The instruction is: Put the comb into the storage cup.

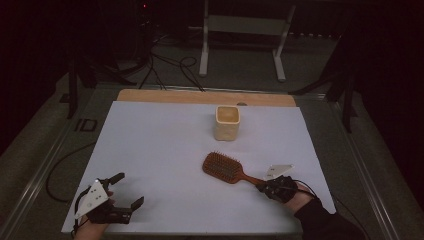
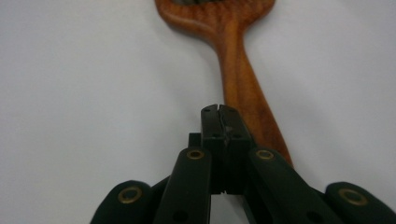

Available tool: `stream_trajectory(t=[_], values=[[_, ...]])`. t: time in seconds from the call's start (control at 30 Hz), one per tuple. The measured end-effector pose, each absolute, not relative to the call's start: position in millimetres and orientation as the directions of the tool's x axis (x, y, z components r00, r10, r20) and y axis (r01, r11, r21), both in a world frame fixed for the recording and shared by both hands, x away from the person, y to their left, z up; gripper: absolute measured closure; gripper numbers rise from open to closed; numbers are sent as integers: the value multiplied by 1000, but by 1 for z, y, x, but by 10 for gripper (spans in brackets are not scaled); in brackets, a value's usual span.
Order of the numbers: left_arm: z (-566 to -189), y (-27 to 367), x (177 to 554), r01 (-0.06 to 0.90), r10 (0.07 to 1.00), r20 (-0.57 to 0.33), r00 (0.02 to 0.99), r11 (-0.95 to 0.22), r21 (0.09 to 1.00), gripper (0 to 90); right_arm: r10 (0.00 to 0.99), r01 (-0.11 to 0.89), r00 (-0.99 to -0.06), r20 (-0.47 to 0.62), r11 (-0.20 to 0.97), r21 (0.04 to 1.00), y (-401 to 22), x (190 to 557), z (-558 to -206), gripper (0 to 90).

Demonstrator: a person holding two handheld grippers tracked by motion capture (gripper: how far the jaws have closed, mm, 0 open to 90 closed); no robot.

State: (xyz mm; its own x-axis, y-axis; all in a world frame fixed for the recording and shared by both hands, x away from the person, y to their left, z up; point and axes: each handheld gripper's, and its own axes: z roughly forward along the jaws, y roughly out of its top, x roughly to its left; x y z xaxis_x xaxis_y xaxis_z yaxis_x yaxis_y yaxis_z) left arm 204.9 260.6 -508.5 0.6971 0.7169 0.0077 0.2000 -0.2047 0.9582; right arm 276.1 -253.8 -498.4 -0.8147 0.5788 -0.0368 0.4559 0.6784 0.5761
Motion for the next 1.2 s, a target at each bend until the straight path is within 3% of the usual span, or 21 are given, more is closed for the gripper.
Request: stream_trajectory(t=[0.53,1.2], values=[[-508,261,205,198,717,9,697,-204,959,0,604,475,-796,-51,674,566,-260,292,-497,900],[-508,261,204,196,717,8,697,-201,960,0,515,343,-848,-121,709,616,-252,301,-446,900]])
